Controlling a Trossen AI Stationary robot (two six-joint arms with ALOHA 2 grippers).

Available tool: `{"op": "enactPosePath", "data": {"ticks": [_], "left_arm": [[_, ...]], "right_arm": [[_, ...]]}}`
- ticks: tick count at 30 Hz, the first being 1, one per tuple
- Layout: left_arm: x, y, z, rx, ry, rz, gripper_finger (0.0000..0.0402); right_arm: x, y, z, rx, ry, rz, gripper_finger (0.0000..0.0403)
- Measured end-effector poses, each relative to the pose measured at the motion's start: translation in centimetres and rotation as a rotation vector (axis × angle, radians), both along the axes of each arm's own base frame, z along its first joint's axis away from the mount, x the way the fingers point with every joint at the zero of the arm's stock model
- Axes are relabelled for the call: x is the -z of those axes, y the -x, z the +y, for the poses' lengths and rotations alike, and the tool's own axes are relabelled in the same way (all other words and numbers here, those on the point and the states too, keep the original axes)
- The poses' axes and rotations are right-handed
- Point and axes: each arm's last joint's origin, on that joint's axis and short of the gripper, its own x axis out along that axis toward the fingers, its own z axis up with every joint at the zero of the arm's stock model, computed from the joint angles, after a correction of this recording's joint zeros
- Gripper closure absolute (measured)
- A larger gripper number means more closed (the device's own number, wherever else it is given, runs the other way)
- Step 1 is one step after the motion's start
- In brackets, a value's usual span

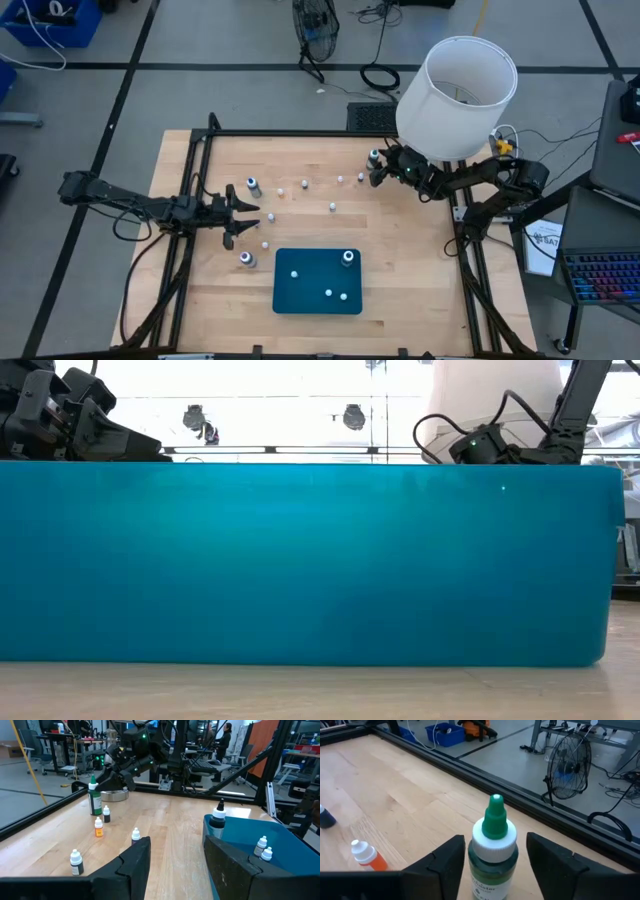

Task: Pick & Place food coloring
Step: Put the large green food coloring bottle into the blue container

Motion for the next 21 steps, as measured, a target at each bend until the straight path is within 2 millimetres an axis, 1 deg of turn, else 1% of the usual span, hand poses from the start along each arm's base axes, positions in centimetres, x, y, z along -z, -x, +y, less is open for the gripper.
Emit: {"op": "enactPosePath", "data": {"ticks": [3, 10, 21], "left_arm": [[0.0, 0.0, 0.0, 0.0, 0.0, 0.0, 0.0215], [0.0, 0.0, 0.0, 0.0, 0.0, 0.0, 0.0215], [0.0, 0.0, 0.0, 0.0, 0.0, 0.0, 0.0215]], "right_arm": [[-0.01, 0.0, 0.0, -0.003, 0.005, 0.004, 0.0231], [-0.05, -0.02, -0.01, -0.021, 0.038, 0.033, 0.0313], [-0.19, -0.23, 0.22, -0.066, 0.078, 0.054, 0.0314]]}}
